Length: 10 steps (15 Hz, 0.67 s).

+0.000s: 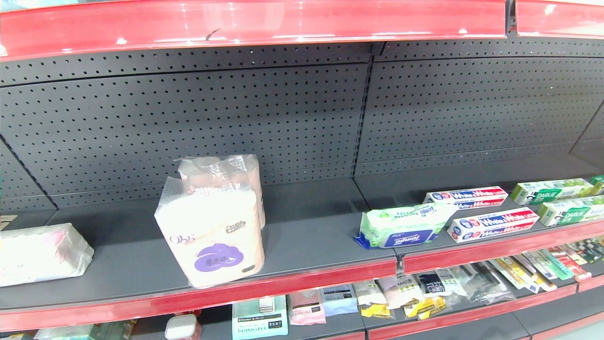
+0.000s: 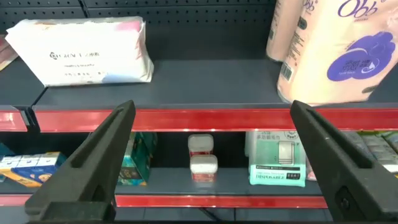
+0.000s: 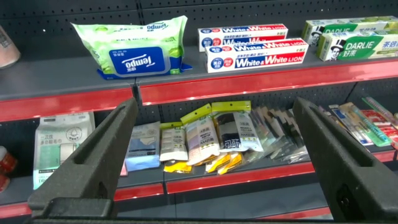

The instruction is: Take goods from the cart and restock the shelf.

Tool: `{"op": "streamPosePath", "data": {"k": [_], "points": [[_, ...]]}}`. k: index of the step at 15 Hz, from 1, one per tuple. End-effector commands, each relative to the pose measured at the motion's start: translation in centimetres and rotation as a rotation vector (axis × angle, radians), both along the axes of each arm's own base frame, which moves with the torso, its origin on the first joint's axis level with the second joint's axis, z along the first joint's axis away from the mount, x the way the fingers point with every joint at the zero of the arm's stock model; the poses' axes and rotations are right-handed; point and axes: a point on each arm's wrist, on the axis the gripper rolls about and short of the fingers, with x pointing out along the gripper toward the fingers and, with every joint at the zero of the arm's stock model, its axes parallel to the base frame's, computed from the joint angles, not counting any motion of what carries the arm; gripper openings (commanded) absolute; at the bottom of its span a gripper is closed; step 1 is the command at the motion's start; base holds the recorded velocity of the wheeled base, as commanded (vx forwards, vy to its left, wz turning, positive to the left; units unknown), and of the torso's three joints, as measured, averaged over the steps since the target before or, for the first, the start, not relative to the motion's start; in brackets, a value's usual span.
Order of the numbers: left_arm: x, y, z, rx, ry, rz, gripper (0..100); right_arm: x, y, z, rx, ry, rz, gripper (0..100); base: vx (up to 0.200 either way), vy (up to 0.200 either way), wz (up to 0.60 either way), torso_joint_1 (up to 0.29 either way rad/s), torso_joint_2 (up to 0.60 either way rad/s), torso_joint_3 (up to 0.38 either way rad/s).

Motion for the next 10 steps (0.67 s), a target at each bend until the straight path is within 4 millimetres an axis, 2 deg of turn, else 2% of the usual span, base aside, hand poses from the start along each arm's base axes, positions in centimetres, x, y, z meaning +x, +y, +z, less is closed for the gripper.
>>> {"op": "streamPosePath", "data": {"k": [1,6,9,10], "points": [[0.05,0.00,-0.01,0.000,0.007,0.000,100,0.01,0.00,0.00,-0.003,0.001,0.000,100,0.000,0.000,0.00,0.000,0.00,0.000],[0.05,0.00,-0.01,0.001,0.007,0.000,100,0.01,0.00,0.00,-0.003,0.001,0.002,100,0.000,0.000,0.00,0.000,0.00,0.000],[0.05,0.00,0.00,0.001,0.005,0.000,100,0.01,0.00,0.00,-0.005,0.001,0.000,100,-0.200,0.000,0.00,0.002,0.00,0.002],[0.05,0.00,0.00,0.001,0.005,0.000,100,0.01,0.00,0.00,-0.006,0.001,0.000,100,0.000,0.000,0.00,0.000,0.00,0.000]]}}
